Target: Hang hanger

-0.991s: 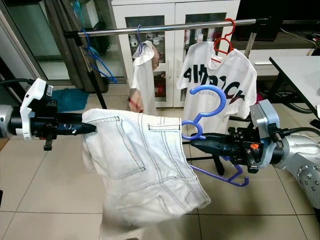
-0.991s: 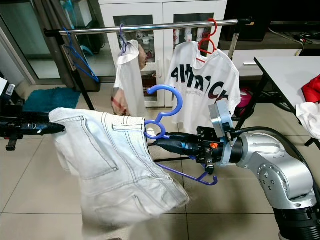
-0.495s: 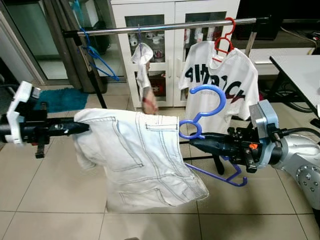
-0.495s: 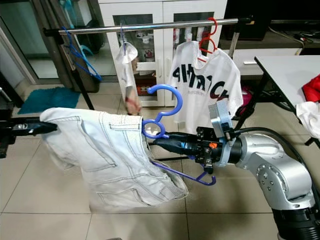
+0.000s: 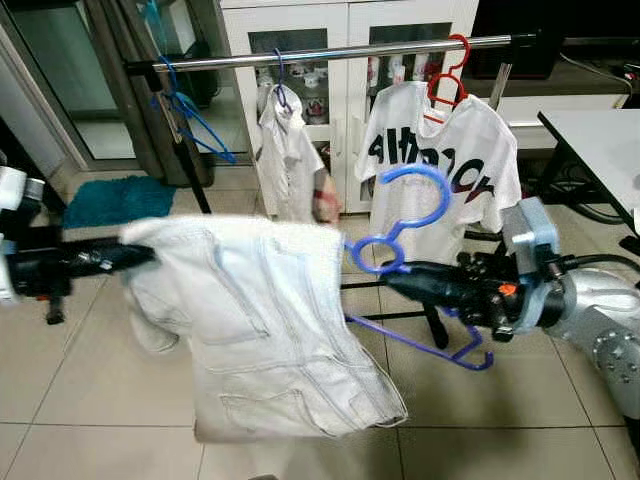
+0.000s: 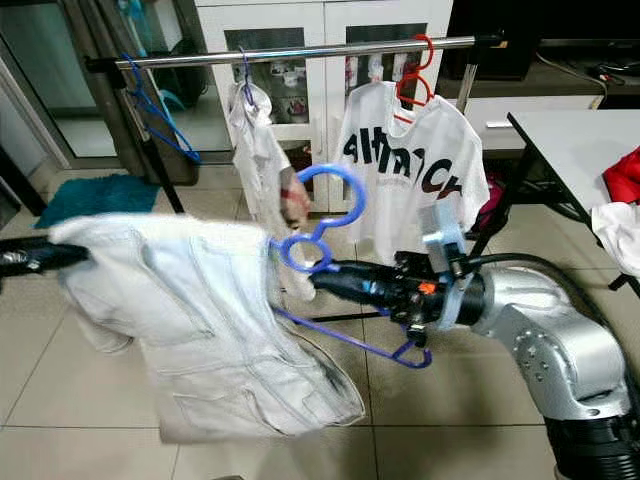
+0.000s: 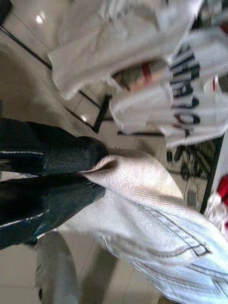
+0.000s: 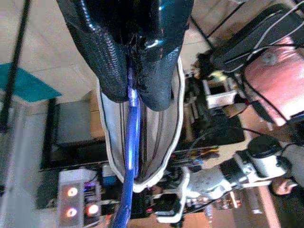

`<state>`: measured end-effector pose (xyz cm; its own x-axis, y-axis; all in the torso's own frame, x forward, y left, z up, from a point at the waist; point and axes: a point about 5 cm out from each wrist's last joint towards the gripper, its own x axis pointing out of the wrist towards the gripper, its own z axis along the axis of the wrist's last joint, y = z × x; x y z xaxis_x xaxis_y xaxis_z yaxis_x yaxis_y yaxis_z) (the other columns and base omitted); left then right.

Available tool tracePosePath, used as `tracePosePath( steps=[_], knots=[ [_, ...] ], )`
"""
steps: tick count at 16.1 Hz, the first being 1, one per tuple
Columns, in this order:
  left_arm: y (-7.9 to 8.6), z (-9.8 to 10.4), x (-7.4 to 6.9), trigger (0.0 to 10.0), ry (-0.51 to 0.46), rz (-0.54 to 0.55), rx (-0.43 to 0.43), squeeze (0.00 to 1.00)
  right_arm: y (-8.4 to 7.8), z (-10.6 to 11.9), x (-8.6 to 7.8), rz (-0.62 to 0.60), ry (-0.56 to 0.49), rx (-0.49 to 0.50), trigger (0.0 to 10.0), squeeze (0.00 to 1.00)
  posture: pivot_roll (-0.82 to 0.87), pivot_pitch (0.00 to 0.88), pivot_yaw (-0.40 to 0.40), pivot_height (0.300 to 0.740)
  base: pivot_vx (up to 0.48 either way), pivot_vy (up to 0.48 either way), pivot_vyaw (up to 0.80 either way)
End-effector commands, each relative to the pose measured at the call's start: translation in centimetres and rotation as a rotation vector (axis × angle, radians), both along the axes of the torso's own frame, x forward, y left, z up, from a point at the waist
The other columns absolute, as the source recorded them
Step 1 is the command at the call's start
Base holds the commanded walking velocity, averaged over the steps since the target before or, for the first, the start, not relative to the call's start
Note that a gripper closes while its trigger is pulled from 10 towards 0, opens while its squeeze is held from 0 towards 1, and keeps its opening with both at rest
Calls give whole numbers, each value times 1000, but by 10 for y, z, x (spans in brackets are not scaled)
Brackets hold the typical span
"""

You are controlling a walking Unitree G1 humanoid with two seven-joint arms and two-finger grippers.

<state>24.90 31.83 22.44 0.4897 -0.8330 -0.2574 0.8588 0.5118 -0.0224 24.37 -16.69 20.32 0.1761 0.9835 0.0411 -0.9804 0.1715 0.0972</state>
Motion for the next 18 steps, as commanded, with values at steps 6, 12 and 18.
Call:
tracePosePath(
  steps=[6,12,18],
  knots=[
    [14,7,-7,0,-41,117,10,0,-9,12,2,-36,-57,37,10000,0,-74,0,102,740,0,0,0],
    [4,-6,-7,10000,-32,144,48,1000,-9,16,4,-33,-62,48,10000,0,-71,0,92,740,0,0,0],
    [15,-20,-18,10000,-9,182,127,1000,-7,16,7,-30,-63,50,10000,0,-63,0,82,740,0,0,0]
  ],
)
